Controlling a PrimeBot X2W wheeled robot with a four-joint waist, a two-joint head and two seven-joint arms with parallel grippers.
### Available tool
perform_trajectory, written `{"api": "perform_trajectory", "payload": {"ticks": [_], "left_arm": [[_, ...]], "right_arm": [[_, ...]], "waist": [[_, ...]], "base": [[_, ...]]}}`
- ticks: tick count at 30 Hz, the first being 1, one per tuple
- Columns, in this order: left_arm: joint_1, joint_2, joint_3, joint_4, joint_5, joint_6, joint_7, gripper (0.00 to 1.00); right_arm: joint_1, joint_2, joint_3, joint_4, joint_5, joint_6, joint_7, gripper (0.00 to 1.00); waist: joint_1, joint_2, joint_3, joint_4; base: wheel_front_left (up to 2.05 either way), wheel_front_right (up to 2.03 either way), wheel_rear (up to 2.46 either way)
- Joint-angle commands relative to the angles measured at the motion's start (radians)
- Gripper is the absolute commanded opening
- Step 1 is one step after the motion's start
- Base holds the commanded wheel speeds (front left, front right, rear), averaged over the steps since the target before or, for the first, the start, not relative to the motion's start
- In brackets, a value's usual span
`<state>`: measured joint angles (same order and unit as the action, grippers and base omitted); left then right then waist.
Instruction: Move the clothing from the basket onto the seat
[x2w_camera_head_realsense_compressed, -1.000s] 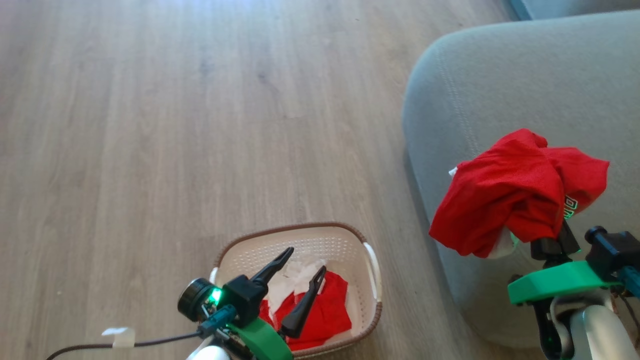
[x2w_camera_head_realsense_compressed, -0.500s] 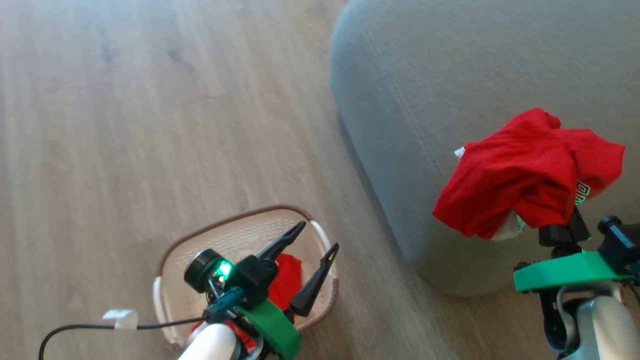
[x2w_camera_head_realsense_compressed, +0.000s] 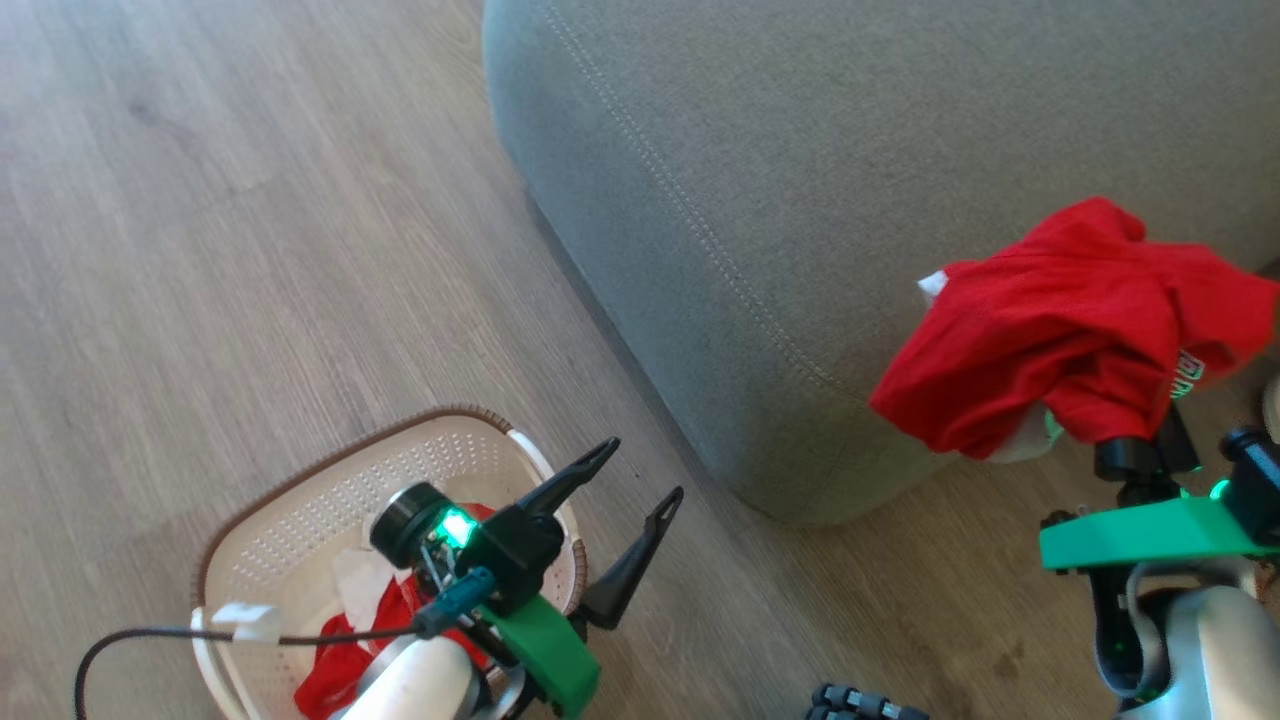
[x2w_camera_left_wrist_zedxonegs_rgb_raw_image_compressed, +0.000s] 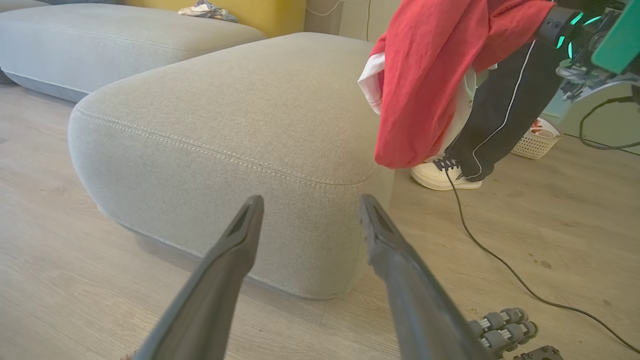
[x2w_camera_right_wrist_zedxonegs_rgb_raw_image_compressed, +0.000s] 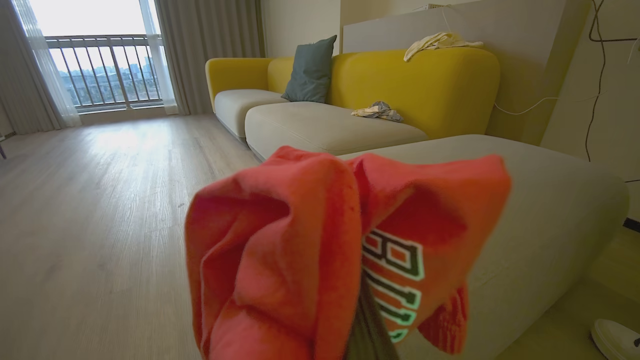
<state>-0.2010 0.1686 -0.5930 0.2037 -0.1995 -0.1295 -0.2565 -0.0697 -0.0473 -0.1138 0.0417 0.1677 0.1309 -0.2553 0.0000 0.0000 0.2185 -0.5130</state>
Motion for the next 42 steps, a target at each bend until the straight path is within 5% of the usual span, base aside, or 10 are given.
{"api": "perform_trajectory", "payload": {"ticks": [1, 22, 33, 42], "left_arm": [[-0.045, 0.009, 0.014, -0.031, -0.001, -0.001, -0.005, 1.00], [-0.075, 0.026, 0.020, -0.058, 0.005, -0.001, -0.005, 1.00], [-0.165, 0.101, -0.034, -0.078, 0.010, -0.001, -0.005, 1.00], [-0.241, 0.139, -0.055, -0.121, 0.010, -0.001, -0.005, 1.00]], "right_arm": [[-0.015, -0.004, 0.008, -0.044, 0.009, 0.000, -0.006, 0.00], [-0.152, -0.017, -0.088, -0.063, -0.010, 0.000, -0.006, 0.00], [-0.453, -0.165, -0.186, 0.011, 0.019, 0.000, -0.006, 0.00], [-0.722, -0.253, -0.228, 0.214, 0.028, 0.000, -0.006, 0.00]], "waist": [[0.0000, 0.0000, 0.007, -0.010], [0.0000, 0.0000, 0.079, 0.021], [0.0000, 0.0000, 0.251, 0.117], [0.0000, 0.0000, 0.378, 0.196]], "base": [[0.00, 0.00, 0.00], [0.00, 0.00, 0.00], [0.00, 0.00, 0.00], [0.00, 0.00, 0.00]]}}
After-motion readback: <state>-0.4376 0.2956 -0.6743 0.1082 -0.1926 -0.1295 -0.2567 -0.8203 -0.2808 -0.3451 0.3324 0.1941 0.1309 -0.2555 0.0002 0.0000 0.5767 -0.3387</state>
